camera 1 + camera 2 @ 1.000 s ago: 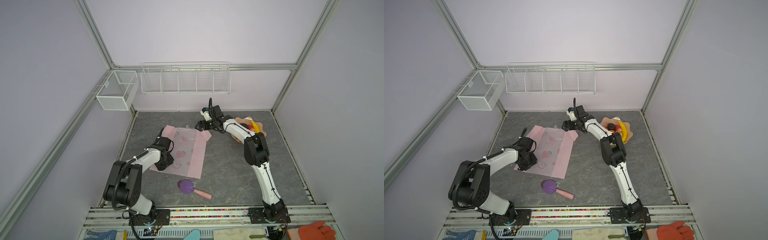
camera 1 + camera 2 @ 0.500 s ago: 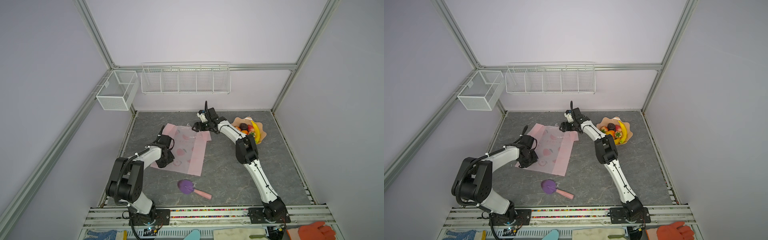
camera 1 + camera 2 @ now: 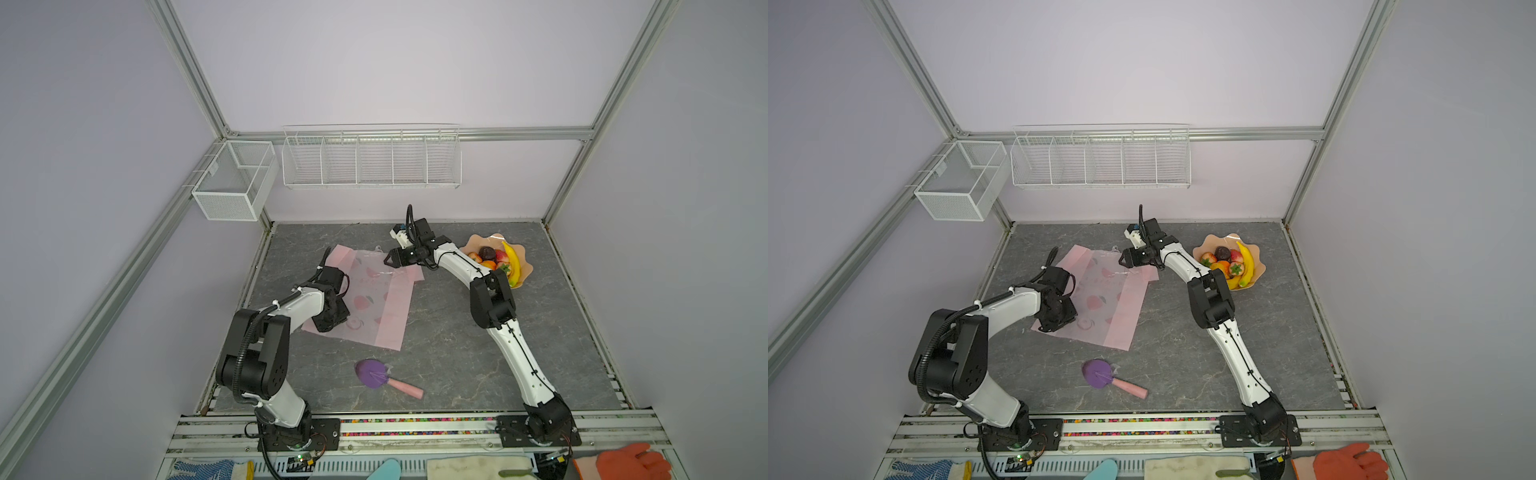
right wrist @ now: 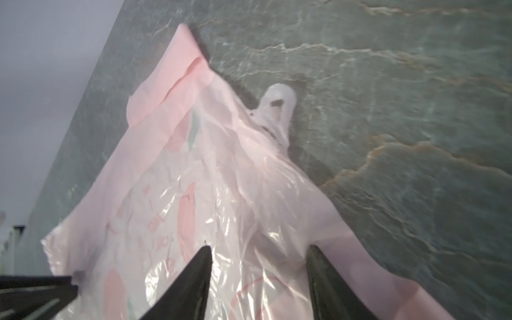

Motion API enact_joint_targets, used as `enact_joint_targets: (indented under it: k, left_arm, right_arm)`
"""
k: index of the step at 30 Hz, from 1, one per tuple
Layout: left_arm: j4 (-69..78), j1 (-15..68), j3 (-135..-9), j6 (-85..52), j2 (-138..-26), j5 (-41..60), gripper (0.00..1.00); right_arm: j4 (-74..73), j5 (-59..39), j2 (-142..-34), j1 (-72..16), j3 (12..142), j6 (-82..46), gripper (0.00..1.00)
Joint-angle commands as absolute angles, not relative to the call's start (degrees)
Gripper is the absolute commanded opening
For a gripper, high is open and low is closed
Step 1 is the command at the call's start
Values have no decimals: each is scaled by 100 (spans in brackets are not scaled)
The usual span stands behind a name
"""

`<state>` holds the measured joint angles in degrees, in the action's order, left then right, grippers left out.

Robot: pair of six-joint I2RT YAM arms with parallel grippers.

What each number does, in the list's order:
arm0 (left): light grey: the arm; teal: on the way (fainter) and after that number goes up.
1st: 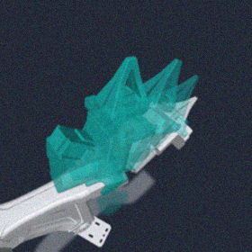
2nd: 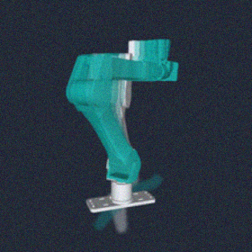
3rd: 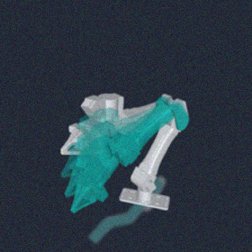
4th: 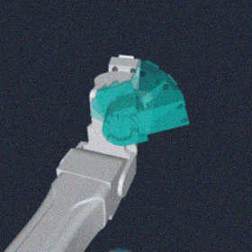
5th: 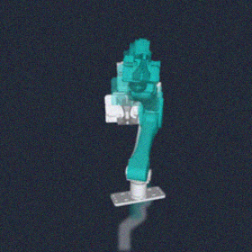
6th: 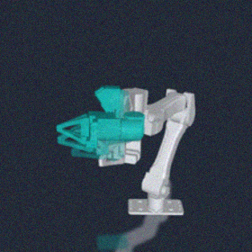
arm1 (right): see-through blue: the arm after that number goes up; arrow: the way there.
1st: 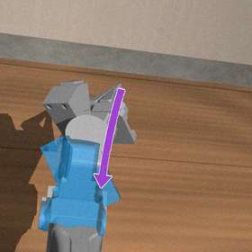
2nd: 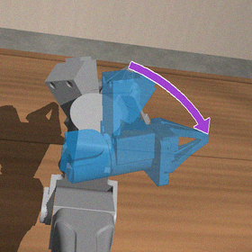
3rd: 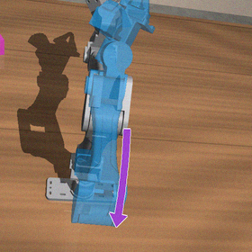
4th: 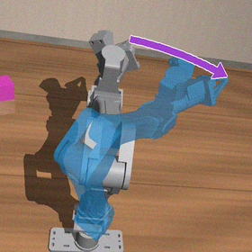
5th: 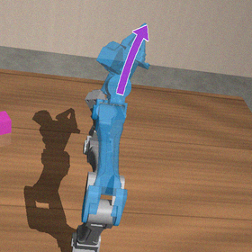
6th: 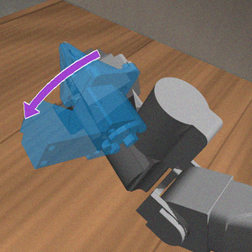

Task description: Place the fruits into the plastic bag

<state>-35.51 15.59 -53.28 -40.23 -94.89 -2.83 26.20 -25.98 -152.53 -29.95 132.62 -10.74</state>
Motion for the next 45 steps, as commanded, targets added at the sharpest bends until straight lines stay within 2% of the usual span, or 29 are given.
enact_joint_targets:
  k: [1, 6, 9, 14, 16, 21, 25, 33, 42, 45]
  left_arm:
    - [-3751, 1499, -5480, -3845, -9836, -335, 32]
    - [-3678, 1450, -5700, -3695, -9879, -396, 32]
    - [-3577, 1446, -5806, -3548, -9909, -419, 32]
    - [-3434, 1428, -6142, -3408, -9828, -172, 34]
    - [-3487, 1399, -6365, -3548, -9665, 73, 39]
    - [-3456, 1388, -6836, -4218, -9123, 865, 53]
    - [-2761, 1508, -6776, -4995, -9098, 1743, 57]
    - [-2331, 2080, -6805, -5742, -9940, 1623, 59]
    - [-1830, 2349, -6560, -6424, -10369, 1545, 60]
    - [-1267, 2397, -6274, -6747, -10404, 1593, 60]
  right_arm:
    - [2672, -2583, -14776, -3265, 12185, -1008, 43]
    - [1341, -2158, -13777, -3286, 10410, -1652, 26]
    - [1044, -2096, -13451, -3336, 10011, -1748, 17]
    - [519, -2028, -12944, -3458, 9325, -2232, 10]
    - [200, -1825, -12653, -3525, 8906, -2585, 7]
    - [-594, -1241, -11934, -3830, 7901, -3431, 7]
    - [-875, -960, -11725, -4115, 7568, -3864, 7]
    - [-1134, -706, -11523, -4374, 7220, -4208, 7]
    - [-1398, -693, -11218, -4483, 6837, -4168, 7]
    - [-1440, -770, -11189, -4520, 6833, -4167, 7]
